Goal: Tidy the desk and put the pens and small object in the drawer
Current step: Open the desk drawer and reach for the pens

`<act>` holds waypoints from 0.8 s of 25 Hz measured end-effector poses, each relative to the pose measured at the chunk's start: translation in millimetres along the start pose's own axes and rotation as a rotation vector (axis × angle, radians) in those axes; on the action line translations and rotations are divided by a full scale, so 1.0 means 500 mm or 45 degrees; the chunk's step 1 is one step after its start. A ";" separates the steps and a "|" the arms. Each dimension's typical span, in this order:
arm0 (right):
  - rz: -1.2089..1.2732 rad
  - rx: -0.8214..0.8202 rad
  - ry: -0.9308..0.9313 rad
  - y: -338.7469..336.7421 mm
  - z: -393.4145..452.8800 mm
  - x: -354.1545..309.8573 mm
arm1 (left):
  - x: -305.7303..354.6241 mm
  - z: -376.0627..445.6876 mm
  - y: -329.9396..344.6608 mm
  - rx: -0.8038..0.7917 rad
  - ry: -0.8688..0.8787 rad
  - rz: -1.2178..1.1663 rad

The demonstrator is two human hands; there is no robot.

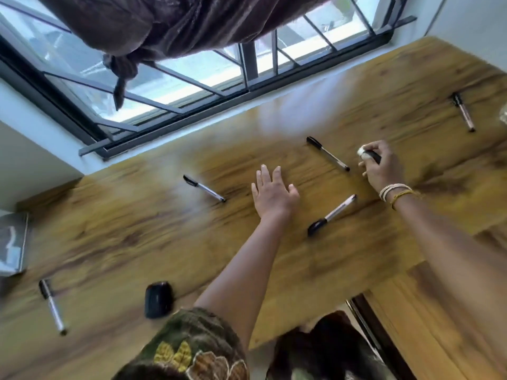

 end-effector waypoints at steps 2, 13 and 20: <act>0.233 0.039 0.098 -0.022 -0.090 0.028 | -0.007 -0.073 0.013 -0.026 -0.052 -0.001; 0.876 -0.213 0.438 -0.097 -0.397 0.122 | -0.046 -0.414 0.126 0.073 -0.016 0.030; 0.889 -0.345 0.613 -0.128 -0.502 0.238 | -0.006 -0.479 0.207 -0.161 0.036 0.323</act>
Point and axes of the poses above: each hand's wrist, its own z-axis towards the middle knuckle, its own y-axis out of the palm, x = y × z, the point moved 8 cm from there along z, towards the middle knuckle, and after that the axes turned 7 degrees about -x, right-handed, at the moved point
